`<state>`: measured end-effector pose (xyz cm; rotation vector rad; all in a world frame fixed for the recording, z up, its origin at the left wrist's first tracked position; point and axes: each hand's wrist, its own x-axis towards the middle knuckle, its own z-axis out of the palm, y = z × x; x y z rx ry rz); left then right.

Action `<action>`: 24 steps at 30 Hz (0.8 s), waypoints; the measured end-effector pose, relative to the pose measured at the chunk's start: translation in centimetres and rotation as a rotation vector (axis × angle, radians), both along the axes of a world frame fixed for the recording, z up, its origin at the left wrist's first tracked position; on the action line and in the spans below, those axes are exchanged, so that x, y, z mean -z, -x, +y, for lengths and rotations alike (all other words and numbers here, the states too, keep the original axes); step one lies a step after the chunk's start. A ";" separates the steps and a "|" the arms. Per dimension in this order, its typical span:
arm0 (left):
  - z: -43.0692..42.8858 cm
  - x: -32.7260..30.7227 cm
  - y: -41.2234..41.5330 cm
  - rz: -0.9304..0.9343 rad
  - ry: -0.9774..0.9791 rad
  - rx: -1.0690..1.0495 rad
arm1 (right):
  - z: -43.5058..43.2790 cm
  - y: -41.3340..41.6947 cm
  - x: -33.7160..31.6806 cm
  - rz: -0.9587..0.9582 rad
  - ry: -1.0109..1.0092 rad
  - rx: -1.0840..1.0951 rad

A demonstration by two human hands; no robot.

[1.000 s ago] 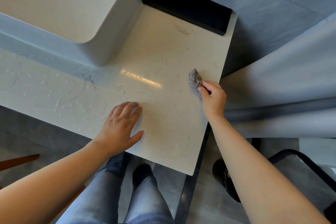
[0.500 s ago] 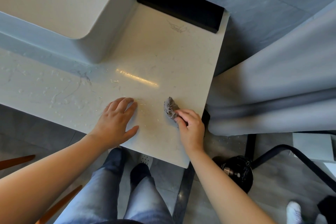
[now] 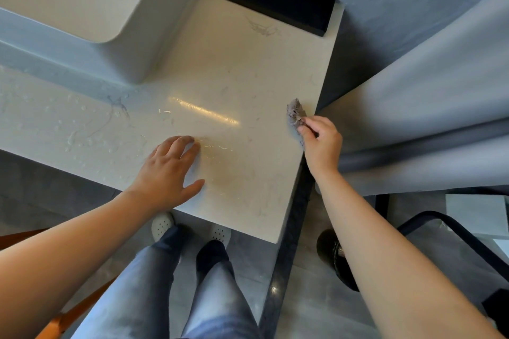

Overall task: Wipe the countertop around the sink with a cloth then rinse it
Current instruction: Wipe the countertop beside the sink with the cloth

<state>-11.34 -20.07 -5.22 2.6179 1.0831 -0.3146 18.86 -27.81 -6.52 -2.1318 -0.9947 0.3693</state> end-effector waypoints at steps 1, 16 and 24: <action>0.0 0.0 0.0 0.002 0.000 0.002 | -0.2 0.5 0.3 -0.009 -0.015 0.010; 0.9 -0.4 0.6 -0.049 0.030 0.035 | -5.3 8.1 0.9 -0.060 -0.001 0.075; -0.3 -1.2 3.1 -0.130 0.095 0.098 | -7.6 13.1 1.1 -0.073 -0.011 0.163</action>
